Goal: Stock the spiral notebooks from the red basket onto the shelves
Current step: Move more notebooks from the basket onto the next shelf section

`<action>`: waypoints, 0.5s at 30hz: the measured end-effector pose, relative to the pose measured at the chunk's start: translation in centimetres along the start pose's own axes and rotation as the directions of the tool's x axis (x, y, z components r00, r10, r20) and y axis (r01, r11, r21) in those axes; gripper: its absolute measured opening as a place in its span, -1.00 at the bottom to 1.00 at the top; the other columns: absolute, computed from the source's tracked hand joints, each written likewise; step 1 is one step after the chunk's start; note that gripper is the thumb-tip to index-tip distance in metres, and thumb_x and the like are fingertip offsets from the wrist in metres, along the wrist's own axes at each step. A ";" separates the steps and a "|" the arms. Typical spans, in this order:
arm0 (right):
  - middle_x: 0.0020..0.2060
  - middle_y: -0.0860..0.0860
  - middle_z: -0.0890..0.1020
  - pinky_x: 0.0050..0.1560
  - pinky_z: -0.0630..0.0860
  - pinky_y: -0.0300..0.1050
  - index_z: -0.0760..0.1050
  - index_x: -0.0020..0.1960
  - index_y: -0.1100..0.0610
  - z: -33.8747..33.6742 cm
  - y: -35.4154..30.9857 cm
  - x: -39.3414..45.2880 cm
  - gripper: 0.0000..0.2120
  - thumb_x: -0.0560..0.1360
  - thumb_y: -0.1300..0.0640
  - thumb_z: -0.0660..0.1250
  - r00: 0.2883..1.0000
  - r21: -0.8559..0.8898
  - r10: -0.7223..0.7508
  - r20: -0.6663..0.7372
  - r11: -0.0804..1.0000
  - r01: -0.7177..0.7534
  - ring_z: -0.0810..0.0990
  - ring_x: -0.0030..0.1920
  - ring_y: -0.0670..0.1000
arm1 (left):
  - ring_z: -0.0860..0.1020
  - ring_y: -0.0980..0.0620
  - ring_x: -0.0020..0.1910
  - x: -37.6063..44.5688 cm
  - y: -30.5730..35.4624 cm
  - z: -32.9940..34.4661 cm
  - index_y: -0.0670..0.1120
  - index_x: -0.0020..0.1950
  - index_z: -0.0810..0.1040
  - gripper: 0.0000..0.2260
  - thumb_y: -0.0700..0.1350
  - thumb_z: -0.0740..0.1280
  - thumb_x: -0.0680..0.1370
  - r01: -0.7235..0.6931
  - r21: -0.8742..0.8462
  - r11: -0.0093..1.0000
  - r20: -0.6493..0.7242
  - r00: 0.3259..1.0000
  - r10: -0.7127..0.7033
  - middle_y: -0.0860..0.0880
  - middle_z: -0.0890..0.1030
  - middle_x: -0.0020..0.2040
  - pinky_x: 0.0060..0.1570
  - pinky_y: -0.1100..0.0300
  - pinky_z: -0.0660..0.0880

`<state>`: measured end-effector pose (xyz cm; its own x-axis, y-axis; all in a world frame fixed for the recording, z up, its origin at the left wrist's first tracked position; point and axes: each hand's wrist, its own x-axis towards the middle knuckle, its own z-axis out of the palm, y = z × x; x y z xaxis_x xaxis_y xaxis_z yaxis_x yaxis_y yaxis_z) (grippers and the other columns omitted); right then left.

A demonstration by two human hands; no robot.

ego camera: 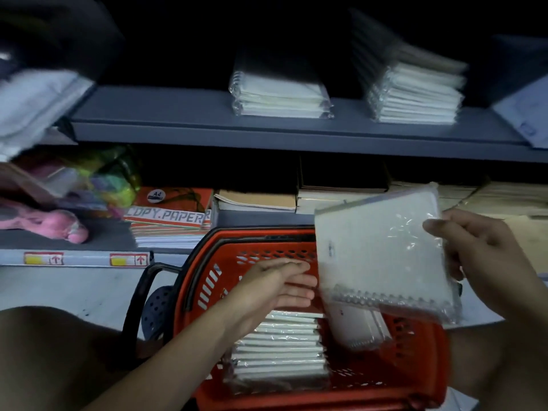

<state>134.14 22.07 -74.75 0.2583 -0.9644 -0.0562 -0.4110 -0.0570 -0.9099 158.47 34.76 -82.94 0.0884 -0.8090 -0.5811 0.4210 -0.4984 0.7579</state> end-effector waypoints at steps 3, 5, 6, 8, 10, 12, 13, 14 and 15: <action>-0.58 0.01 0.36 -0.55 0.31 -0.26 0.46 -0.33 0.20 1.0 -1.2 -1.2 -0.69 0.59 0.20 0.29 0.996 0.299 0.026 -0.086 0.954 0.001 0.33 -0.58 -0.04 | 0.69 -0.22 -0.11 -1.2 0.4 0.6 -0.30 0.10 0.61 -0.76 -0.12 0.39 0.58 -0.113 0.037 0.993 -0.094 0.989 0.116 -0.23 0.69 -0.10 -0.08 0.04 0.67; -0.51 -0.02 0.52 -0.47 0.41 -0.24 0.49 -0.34 0.13 2.4 -1.9 -1.8 -0.68 0.60 0.18 0.28 0.986 0.493 0.094 -0.141 0.870 -0.012 0.47 -0.50 -0.05 | 0.69 -0.21 -0.14 -2.0 1.0 1.1 -0.31 0.10 0.57 -0.73 -0.11 0.40 0.56 -0.187 0.026 0.982 -0.127 0.974 0.188 -0.23 0.67 -0.10 -0.12 0.06 0.68; -0.42 0.01 0.59 -0.36 0.46 -0.19 0.52 -0.30 0.13 3.1 -2.0 -2.1 -0.70 0.60 0.17 0.29 0.980 0.570 0.131 -0.149 0.821 -0.023 0.55 -0.41 -0.02 | 0.70 -0.24 -0.10 -2.4 1.4 1.3 -0.30 0.13 0.56 -0.72 -0.11 0.39 0.57 -0.214 -0.015 0.977 -0.125 0.969 0.211 -0.24 0.68 -0.04 -0.10 0.04 0.68; -0.21 0.16 0.60 -0.15 0.42 -0.02 0.55 -0.20 0.13 4.5 -2.2 -2.8 -0.80 0.59 0.13 0.32 0.978 0.674 0.166 -0.127 0.738 -0.038 0.54 -0.20 0.10 | 0.68 -0.31 -0.01 -3.0 2.2 1.3 -0.28 0.24 0.50 -0.68 -0.11 0.35 0.58 -0.248 -0.200 0.948 -0.084 0.968 0.236 -0.30 0.66 0.12 -0.01 -0.04 0.66; -0.19 0.22 0.54 -0.25 0.42 -0.05 0.55 -0.10 0.16 5.7 -2.3 -3.8 -0.90 0.54 0.13 0.35 0.985 0.724 0.156 -0.070 0.687 -0.057 0.47 -0.20 0.14 | 0.63 -0.34 0.08 -3.7 2.8 1.0 -0.23 0.37 0.42 -0.61 -0.11 0.35 0.59 -0.269 -0.354 0.896 0.005 0.957 0.289 -0.36 0.57 0.26 0.10 -0.14 0.62; -0.28 0.17 0.59 -0.42 0.45 -0.10 0.55 -0.05 0.24 6.8 -1.9 -5.0 -0.82 0.46 0.12 0.36 0.990 0.762 0.136 0.033 0.637 -0.113 0.49 -0.34 0.10 | 0.57 -0.33 0.24 -4.2 3.0 0.6 -0.07 0.44 0.41 -0.55 -0.18 0.39 0.56 -0.280 -0.435 0.856 0.106 0.928 0.358 -0.29 0.53 0.35 0.14 -0.23 0.57; -0.29 0.15 0.61 -0.44 0.45 -0.08 0.57 -0.01 0.27 7.4 -1.9 -5.5 -0.74 0.40 0.10 0.42 0.988 0.771 0.121 0.093 0.619 -0.148 0.49 -0.38 0.07 | 0.54 -0.31 0.30 -4.5 3.2 0.4 0.02 0.44 0.42 -0.50 -0.24 0.38 0.52 -0.294 -0.450 0.843 0.130 0.913 0.387 -0.23 0.54 0.37 0.14 -0.24 0.56; -0.28 0.18 0.63 -0.45 0.46 -0.05 0.60 0.02 0.27 7.8 -1.8 -5.9 -0.61 0.31 0.05 0.54 0.984 0.776 0.109 0.144 0.604 -0.180 0.50 -0.41 0.08 | 0.52 -0.26 0.34 -4.7 3.4 0.2 0.07 0.44 0.43 -0.45 -0.27 0.36 0.48 -0.319 -0.444 0.837 0.127 0.903 0.411 -0.17 0.55 0.37 0.15 -0.22 0.56; -0.24 0.23 0.63 -0.47 0.47 -0.02 0.64 0.00 0.26 8.1 -1.6 -6.2 -0.48 0.16 0.00 0.66 0.977 0.774 0.107 0.186 0.597 -0.213 0.52 -0.42 0.10 | 0.53 -0.21 0.34 -4.8 3.6 -0.1 0.09 0.44 0.42 -0.41 -0.29 0.35 0.45 -0.354 -0.417 0.837 0.096 0.899 0.428 -0.13 0.56 0.37 0.18 -0.20 0.55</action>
<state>140.28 30.26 -76.24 0.3713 -0.8999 -0.2289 0.3761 0.3711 -0.8490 159.63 36.90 -77.44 0.1731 -0.9702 -0.1695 0.6978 -0.0006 0.7163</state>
